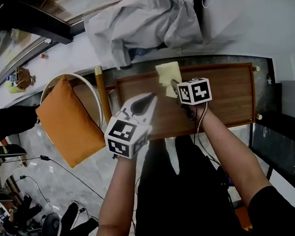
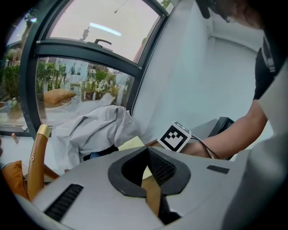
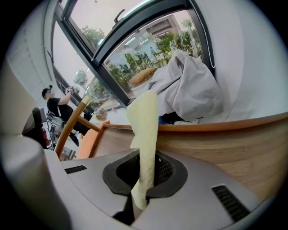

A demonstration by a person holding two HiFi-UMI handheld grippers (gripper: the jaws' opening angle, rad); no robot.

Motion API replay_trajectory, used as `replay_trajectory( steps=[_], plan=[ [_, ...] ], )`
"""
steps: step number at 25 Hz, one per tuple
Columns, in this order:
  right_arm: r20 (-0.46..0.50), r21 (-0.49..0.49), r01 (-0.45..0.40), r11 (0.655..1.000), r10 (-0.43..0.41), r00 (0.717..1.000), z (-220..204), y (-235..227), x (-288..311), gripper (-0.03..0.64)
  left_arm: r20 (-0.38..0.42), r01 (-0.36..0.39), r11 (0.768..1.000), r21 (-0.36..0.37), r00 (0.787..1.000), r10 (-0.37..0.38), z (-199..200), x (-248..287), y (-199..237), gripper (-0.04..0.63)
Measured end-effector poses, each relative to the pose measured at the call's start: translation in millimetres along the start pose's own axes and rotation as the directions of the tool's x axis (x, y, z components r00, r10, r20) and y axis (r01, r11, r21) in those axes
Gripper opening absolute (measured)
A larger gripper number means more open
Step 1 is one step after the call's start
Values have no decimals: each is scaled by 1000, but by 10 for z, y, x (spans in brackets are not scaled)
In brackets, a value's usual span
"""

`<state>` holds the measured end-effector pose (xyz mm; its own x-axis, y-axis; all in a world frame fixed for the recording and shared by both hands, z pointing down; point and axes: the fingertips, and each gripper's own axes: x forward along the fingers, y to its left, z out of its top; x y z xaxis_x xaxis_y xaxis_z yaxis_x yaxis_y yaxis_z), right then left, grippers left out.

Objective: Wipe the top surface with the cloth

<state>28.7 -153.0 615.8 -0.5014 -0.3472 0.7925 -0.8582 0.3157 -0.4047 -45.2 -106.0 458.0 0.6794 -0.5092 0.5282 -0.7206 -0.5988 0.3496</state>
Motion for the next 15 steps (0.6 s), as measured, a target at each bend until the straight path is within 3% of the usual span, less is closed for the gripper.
replay_trajectory(
  steps=[15],
  plan=[
    [27,44,48,998,-49,998,11,-635,-356,32,-59,20,1000,-4,998,-20,-67,348,-298,9]
  ],
)
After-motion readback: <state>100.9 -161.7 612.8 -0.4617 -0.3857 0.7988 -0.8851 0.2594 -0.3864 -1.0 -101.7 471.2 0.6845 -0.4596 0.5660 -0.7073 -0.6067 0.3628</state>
